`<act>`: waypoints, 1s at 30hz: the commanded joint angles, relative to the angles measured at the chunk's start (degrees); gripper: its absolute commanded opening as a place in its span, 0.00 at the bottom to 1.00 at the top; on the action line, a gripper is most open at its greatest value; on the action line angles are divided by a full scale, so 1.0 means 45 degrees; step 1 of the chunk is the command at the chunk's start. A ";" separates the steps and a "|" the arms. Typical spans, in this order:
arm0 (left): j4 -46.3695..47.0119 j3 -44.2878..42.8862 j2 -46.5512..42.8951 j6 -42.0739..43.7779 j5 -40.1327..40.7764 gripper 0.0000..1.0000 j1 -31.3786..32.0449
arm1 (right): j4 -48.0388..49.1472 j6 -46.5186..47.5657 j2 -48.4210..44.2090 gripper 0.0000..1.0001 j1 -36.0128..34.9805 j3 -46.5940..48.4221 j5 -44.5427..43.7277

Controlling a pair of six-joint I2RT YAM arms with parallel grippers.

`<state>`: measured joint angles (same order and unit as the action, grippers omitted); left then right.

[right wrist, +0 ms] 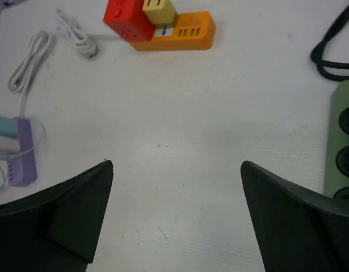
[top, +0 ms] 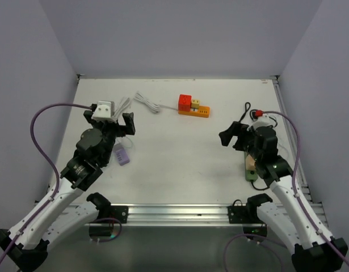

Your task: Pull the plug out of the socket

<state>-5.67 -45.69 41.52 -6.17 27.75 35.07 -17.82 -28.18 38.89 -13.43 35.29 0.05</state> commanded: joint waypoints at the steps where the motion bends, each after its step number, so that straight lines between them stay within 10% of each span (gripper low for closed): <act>1: 0.0478 0.0153 -0.0845 0.0395 0.1721 1.00 0.0039 | 0.0796 0.1612 0.1998 0.99 -0.1385 0.1142 0.1361; 14: 0.0264 0.0173 -0.2076 0.0122 0.4771 1.00 -0.0410 | 0.3377 0.3215 1.1499 0.99 -1.0213 0.7405 -0.1710; 30: 0.1495 0.0681 -0.4285 0.0571 0.5827 1.00 -0.0528 | 0.1228 0.3277 2.0632 0.99 -1.1742 1.8323 -0.3662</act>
<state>-1.26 -43.00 21.08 -4.82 53.71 33.01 -9.02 -13.26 130.04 -65.47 110.08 -12.03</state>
